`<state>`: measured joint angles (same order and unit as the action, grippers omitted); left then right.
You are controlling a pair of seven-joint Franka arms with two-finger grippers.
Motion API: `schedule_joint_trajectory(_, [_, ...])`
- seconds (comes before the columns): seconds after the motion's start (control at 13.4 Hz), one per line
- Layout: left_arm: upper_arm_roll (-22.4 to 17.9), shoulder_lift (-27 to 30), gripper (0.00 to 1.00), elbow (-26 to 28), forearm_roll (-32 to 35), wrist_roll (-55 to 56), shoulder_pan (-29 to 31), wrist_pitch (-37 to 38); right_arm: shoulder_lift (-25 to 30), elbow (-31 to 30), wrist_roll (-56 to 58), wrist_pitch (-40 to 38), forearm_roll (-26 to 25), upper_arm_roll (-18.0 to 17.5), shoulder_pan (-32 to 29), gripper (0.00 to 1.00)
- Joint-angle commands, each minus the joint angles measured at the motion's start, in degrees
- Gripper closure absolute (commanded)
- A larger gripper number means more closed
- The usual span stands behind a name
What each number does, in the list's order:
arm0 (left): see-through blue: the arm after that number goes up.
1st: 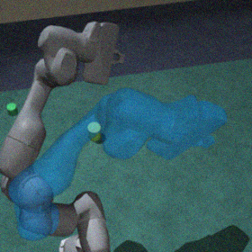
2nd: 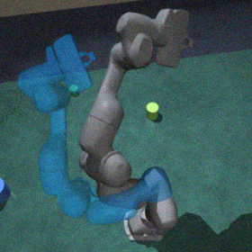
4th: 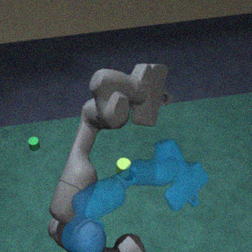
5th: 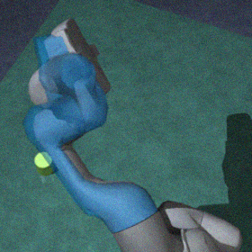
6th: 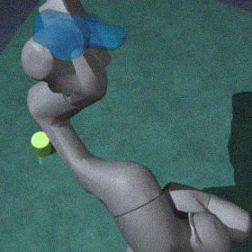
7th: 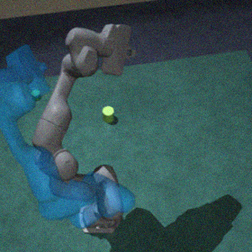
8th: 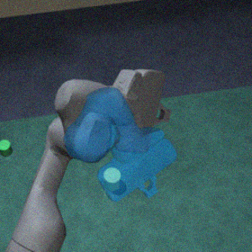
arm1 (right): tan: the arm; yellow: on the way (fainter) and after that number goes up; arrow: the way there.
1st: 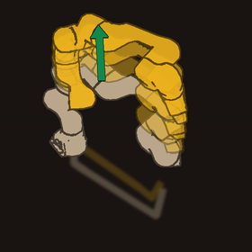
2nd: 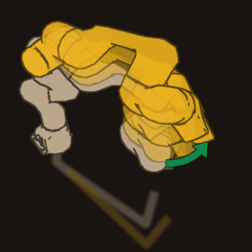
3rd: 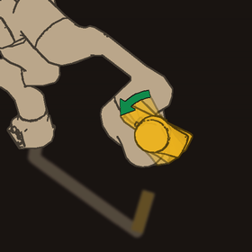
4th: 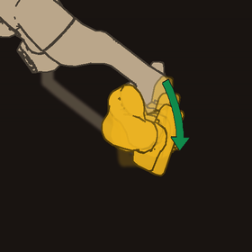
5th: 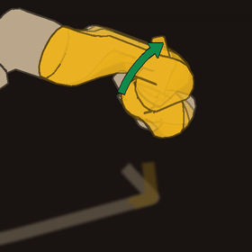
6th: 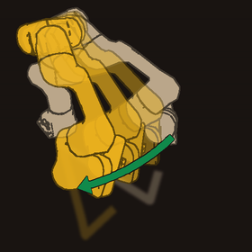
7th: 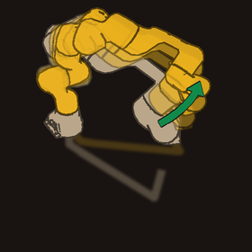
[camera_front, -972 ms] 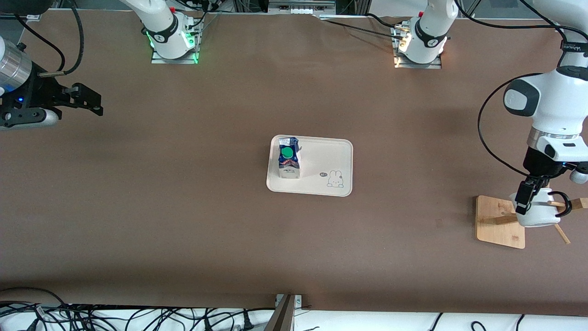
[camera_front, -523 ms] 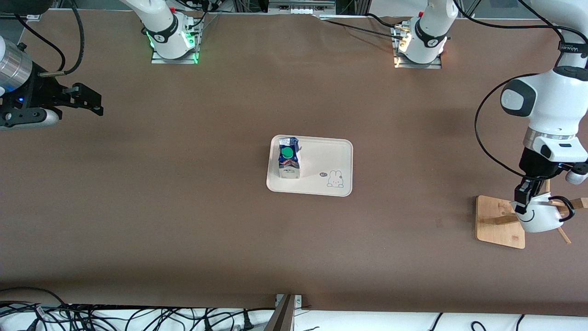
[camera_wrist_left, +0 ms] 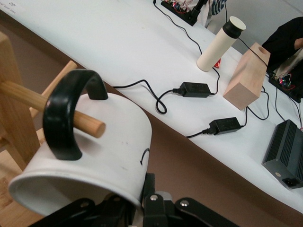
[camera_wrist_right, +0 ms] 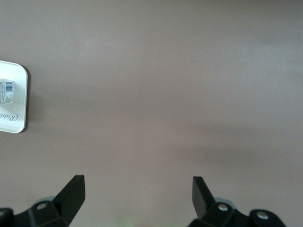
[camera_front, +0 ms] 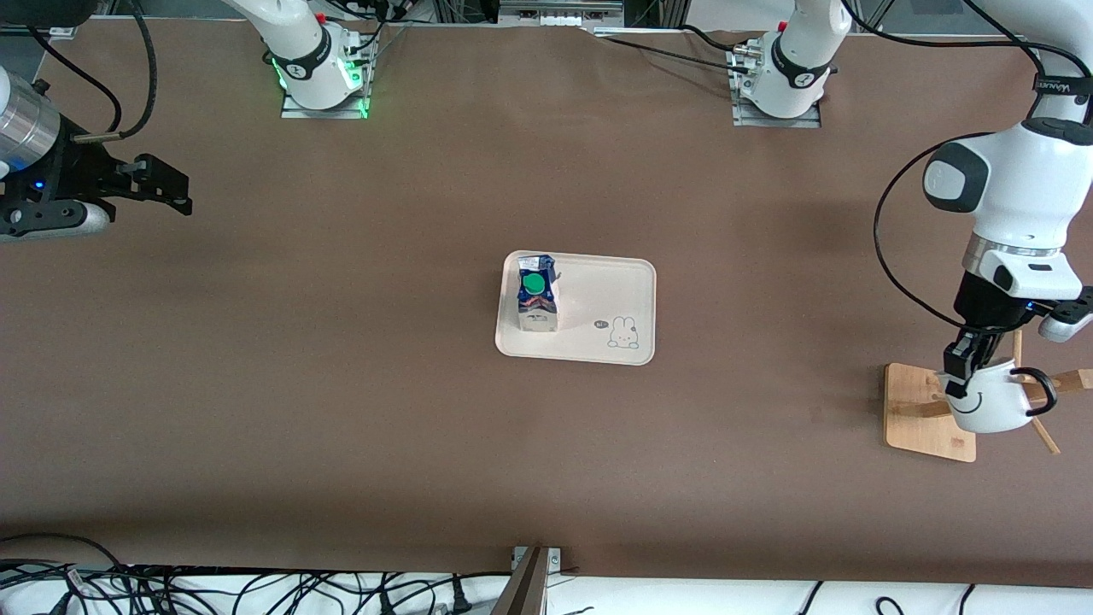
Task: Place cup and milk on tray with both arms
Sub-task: 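Grasp the white mug by its rim with the left gripper, then lift the mug off the wooden stand with the left gripper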
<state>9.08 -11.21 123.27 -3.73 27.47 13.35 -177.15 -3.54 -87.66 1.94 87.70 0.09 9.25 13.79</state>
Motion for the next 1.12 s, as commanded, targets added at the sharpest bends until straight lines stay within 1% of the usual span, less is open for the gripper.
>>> schedule_joint_trajectory(0.0, [2.25, 3.99, 1.00, -0.05, -1.71, -0.14, 0.09, 6.27, -0.42, 1.08, -0.27, -0.87, 0.09, 0.07, -0.17, 0.00])
schedule_joint_trajectory(0.3, [7.07, 8.12, 1.00, -0.40, -0.66, -0.31, 0.09, 15.22, -0.42, 1.08, -0.27, -0.60, 0.18, 0.16, -0.17, 0.00])
schedule_joint_trajectory(0.37, [8.83, 9.53, 1.00, -0.49, -0.66, -0.40, 0.09, 18.21, -0.42, 1.08, -0.27, -0.52, 0.18, 0.16, -0.26, 0.00])
schedule_joint_trajectory(0.45, [10.59, 11.02, 1.00, -1.88, -0.66, -0.40, 0.09, 23.98, -0.42, 1.17, -0.27, -0.51, 0.18, 0.07, -0.17, 0.00])
schedule_joint_trajectory(0.6, [11.74, 10.16, 1.00, -11.16, -0.66, -0.31, 0.01, 43.72, -0.42, 1.17, -0.27, -0.43, 0.18, 0.07, -0.17, 0.00])
schedule_joint_trajectory(0.67, [12.01, 8.42, 1.00, -16.26, -0.66, -0.23, -0.78, 52.34, -0.42, 1.17, -0.27, -0.43, 0.18, 0.07, -0.08, 0.00])
schedule_joint_trajectory(0.75, [12.71, 6.05, 1.00, -21.10, -0.66, -0.14, -1.66, 59.30, -0.42, 1.17, -0.27, -0.43, 0.18, 0.07, -0.08, 0.00])
schedule_joint_trajectory(0.82, [12.97, 3.33, 1.00, -25.41, -0.75, 0.12, -2.01, 64.68, -0.42, 1.17, -0.27, -0.34, 0.18, 0.07, -0.08, 0.00])
schedule_joint_trajectory(0.9, [13.41, 1.21, 1.00, -29.63, -0.75, 0.12, -3.76, 69.08, -0.42, 1.17, -0.27, -0.34, 0.18, 0.07, -0.08, 0.00])
schedule_joint_trajectory(1.05, [13.41, -9.13, 1.00, -42.43, -0.66, 0.30, -6.84, 81.02, -0.42, 1.17, -0.27, -0.34, 0.18, 0.07, -0.08, 0.00])
